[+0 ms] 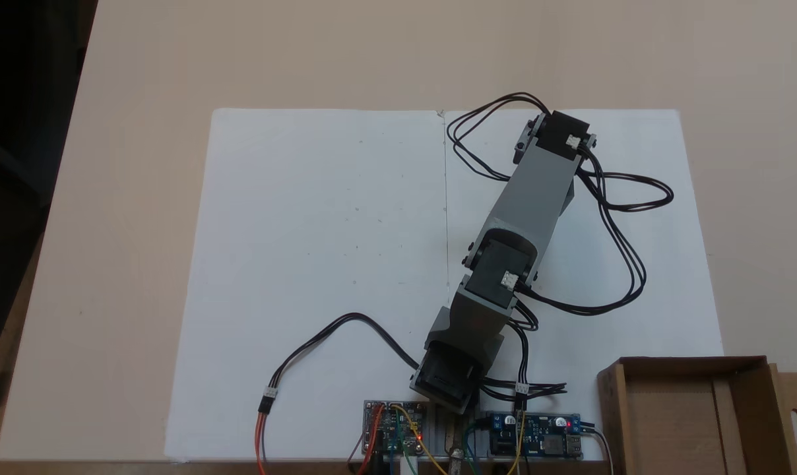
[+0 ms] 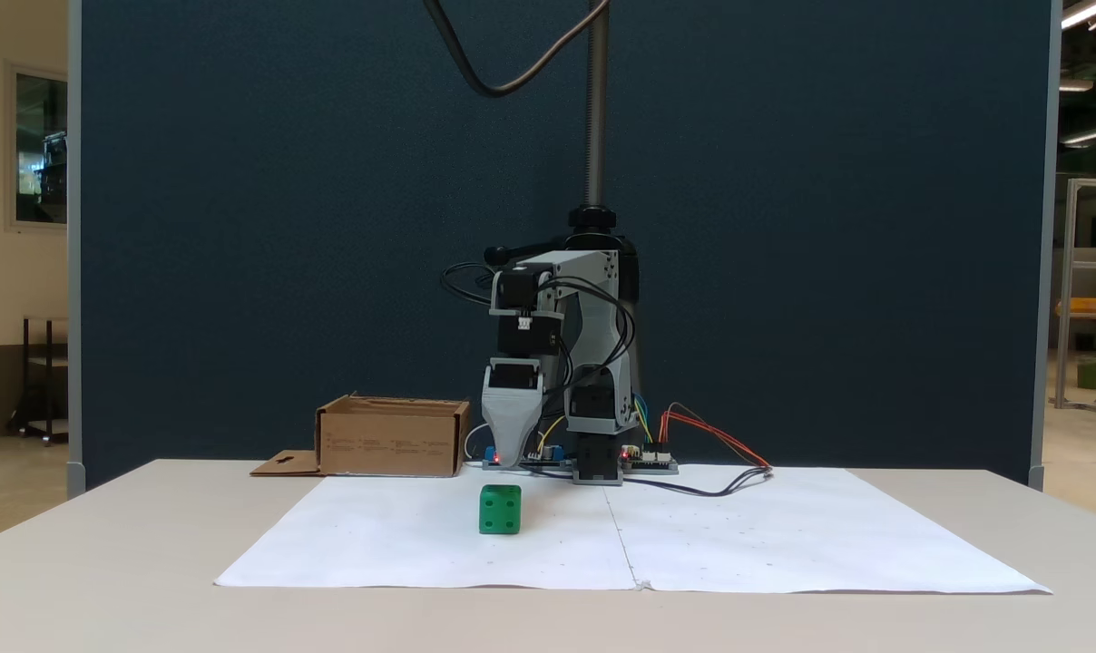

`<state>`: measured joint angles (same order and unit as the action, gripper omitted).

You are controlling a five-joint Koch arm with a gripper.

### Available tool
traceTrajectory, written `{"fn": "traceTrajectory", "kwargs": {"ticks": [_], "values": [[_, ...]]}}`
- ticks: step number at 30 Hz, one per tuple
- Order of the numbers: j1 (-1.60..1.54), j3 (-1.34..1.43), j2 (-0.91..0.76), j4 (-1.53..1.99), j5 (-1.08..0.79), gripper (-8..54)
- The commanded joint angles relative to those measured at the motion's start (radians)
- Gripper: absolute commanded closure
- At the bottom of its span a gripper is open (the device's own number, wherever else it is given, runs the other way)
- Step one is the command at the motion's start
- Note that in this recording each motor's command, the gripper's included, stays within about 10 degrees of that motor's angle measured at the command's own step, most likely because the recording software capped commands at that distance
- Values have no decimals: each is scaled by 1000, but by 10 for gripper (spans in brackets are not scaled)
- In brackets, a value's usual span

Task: Grasp a green dice and put it in the bin.

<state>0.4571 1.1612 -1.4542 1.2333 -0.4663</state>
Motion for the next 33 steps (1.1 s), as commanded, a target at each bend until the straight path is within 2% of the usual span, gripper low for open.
{"fn": "traceTrajectory", "kwargs": {"ticks": [1, 21, 33], "values": [[6, 9, -20, -20, 77, 25], [9, 118, -18, -164, 44, 26], [9, 114, 69, -244, 37, 26]]}}
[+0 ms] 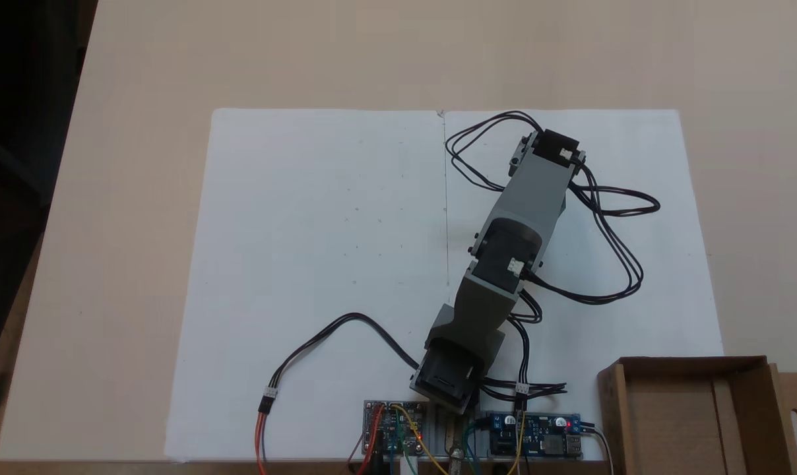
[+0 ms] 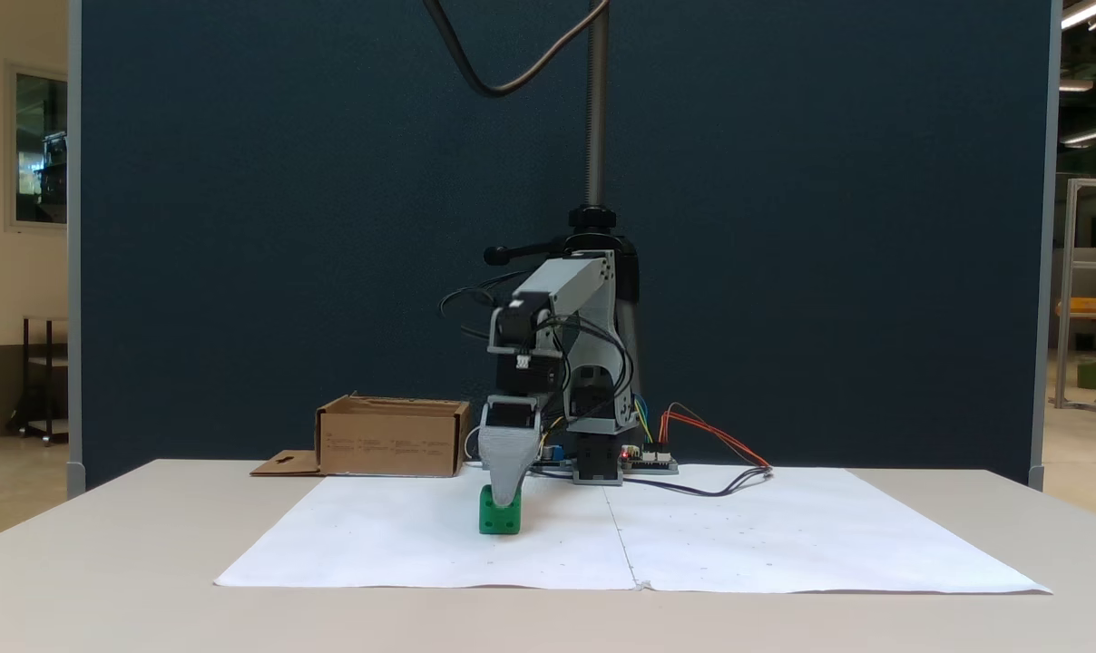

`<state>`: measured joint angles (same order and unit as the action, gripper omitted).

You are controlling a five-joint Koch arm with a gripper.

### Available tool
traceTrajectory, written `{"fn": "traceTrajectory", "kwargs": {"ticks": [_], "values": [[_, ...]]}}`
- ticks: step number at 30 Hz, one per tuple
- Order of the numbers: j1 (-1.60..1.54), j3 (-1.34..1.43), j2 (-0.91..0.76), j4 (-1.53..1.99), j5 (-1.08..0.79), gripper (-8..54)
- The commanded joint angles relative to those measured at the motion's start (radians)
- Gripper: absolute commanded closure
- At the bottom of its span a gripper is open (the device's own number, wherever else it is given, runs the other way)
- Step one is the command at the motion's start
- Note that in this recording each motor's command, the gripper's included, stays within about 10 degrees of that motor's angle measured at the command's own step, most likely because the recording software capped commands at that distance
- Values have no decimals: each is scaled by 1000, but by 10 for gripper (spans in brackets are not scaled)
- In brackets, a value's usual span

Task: Grasp a green dice and put it in the bin.

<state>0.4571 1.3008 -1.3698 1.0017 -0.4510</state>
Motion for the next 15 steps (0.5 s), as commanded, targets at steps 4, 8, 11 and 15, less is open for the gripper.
{"fn": "traceTrajectory", "kwargs": {"ticks": [4, 8, 11, 15], "values": [[15, -26, 12, -31, 12, 26], [17, -26, 29, -34, -9, 52], [17, -26, 38, -34, -15, 52], [15, -26, 44, -34, -17, 61]]}}
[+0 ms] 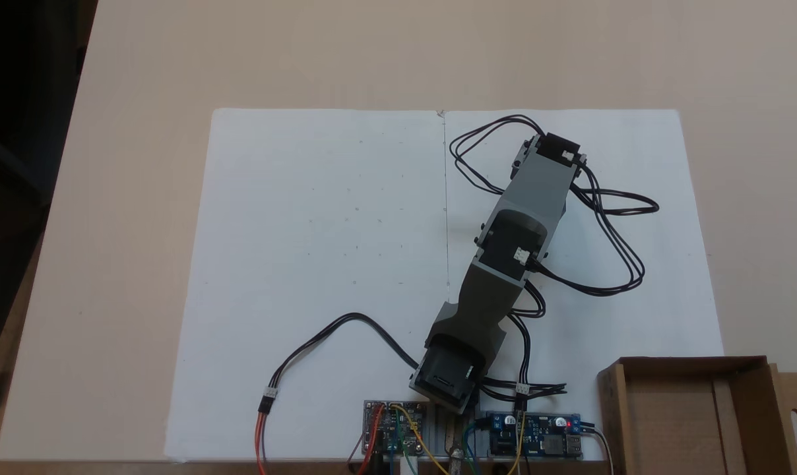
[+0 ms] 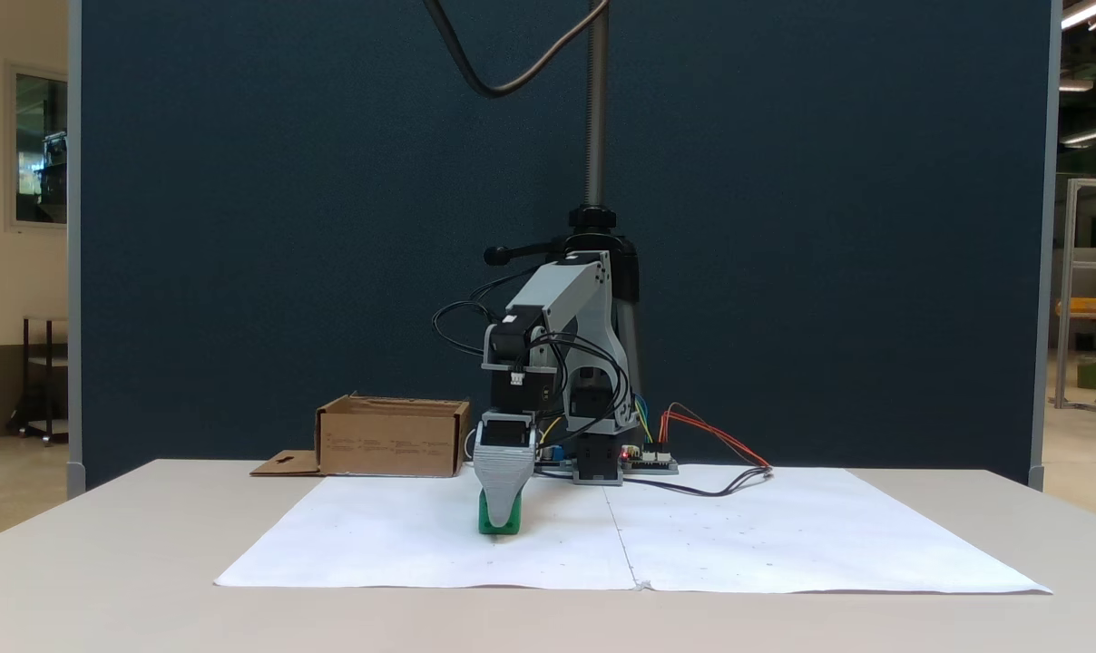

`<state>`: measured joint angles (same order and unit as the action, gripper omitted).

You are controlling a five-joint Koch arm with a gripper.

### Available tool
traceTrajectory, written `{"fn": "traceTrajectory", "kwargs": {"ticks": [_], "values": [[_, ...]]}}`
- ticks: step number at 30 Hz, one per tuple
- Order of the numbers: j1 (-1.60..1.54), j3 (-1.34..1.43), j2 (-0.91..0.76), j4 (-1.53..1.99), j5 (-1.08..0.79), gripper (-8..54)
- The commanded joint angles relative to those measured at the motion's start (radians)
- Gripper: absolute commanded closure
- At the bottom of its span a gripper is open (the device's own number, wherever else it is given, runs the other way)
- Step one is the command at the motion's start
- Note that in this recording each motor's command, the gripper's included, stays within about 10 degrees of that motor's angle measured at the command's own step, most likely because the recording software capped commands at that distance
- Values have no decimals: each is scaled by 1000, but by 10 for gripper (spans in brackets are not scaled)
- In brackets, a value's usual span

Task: Grasp a green dice and put it in the bin.

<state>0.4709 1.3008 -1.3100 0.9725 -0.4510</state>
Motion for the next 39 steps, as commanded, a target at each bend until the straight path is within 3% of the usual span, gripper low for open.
{"fn": "traceTrajectory", "kwargs": {"ticks": [1, 9, 13, 39], "values": [[2, -26, -15, -5, -17, 78], [3, -26, -6, 2, -23, 92], [5, -23, -5, 5, -23, 185], [37, -21, -2, -107, -75, 185]]}}
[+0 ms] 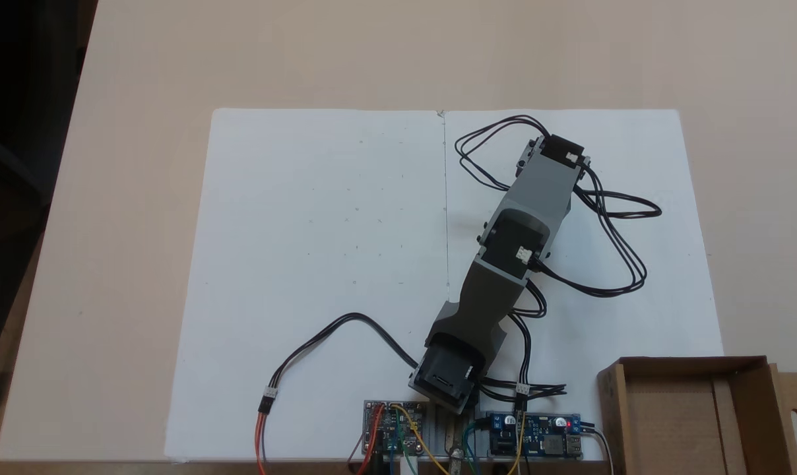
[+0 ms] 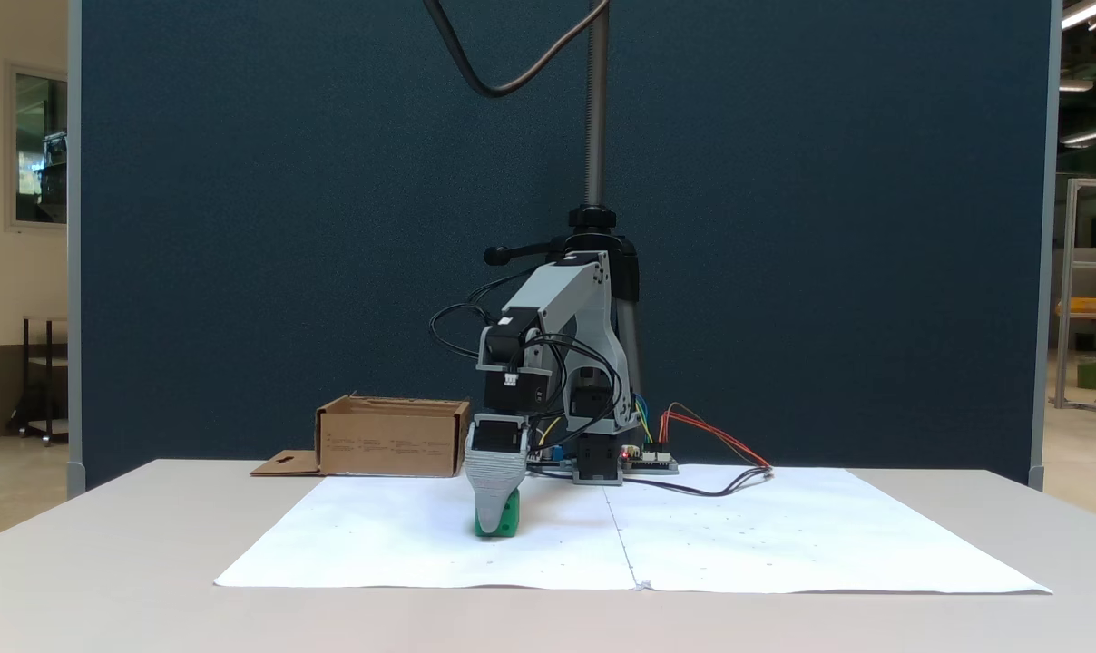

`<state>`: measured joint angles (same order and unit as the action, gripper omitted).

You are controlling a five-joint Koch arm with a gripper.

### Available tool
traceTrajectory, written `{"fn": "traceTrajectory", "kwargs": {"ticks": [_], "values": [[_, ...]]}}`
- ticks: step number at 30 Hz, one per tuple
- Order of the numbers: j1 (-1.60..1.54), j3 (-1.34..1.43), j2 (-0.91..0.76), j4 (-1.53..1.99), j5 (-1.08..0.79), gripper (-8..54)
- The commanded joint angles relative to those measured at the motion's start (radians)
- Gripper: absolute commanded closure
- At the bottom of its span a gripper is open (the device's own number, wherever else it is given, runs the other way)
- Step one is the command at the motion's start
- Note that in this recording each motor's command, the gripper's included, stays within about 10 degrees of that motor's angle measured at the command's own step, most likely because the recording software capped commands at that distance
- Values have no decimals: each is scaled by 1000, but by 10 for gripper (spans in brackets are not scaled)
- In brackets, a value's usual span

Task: Grasp a green dice and put it in the bin.

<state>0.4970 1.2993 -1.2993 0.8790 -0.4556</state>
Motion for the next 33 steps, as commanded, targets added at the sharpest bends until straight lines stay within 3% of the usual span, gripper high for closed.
{"fn": "traceTrajectory", "kwargs": {"ticks": [1, 2, 6, 16, 24, 33], "values": [[11, -17, -11, -9, -74, 185], [12, -9, -11, -5, -74, 185], [9, 2, -12, 3, -72, 337], [23, -29, -37, 146, -40, 341], [43, -471, -72, 543, 210, 341], [293, -762, -161, 681, 255, 341]]}}
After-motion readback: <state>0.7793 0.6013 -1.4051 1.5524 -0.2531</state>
